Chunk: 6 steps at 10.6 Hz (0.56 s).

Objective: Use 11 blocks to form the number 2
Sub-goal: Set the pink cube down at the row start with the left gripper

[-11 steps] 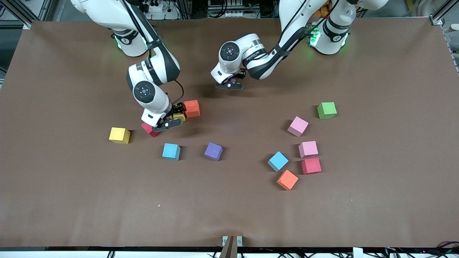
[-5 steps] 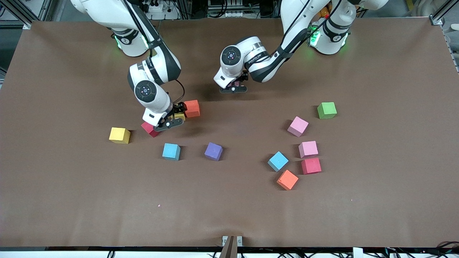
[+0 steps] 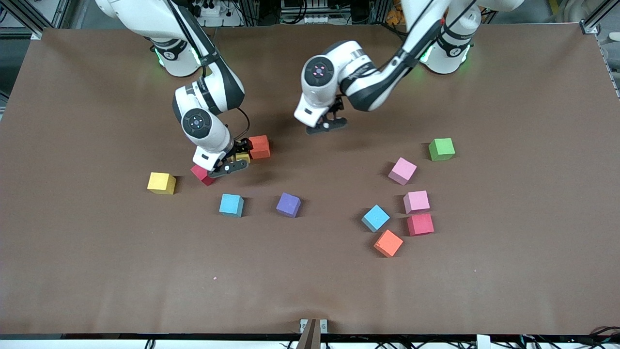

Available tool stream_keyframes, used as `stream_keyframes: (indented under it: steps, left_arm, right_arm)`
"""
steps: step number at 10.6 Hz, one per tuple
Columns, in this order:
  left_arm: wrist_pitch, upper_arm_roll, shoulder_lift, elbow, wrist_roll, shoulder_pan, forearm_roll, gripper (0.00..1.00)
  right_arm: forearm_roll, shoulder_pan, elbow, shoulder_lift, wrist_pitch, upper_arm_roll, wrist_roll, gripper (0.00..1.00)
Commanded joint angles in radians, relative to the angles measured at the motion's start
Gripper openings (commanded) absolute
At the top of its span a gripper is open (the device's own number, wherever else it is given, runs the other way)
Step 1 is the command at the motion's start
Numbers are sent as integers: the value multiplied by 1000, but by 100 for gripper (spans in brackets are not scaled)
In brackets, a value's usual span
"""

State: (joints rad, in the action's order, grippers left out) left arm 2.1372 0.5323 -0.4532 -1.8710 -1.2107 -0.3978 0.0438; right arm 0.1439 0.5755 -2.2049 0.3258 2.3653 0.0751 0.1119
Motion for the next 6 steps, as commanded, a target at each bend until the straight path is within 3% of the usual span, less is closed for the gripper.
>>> stream_keyframes:
  steps: [1, 4, 6]
  left_arm:
    - [-19, 3, -2, 50, -6, 114, 8, 100]
    - [-19, -170, -68, 197, 6, 105, 21, 100]
    - [-19, -260, -117, 269, 138, 96, 31, 100]
  right_arm:
    - [13, 9, -1, -14, -1, 5, 0, 100]
    - [14, 9, -2, -8, 5, 5, 0, 100]
    - [14, 12, -6, 6, 11, 3, 0, 100]
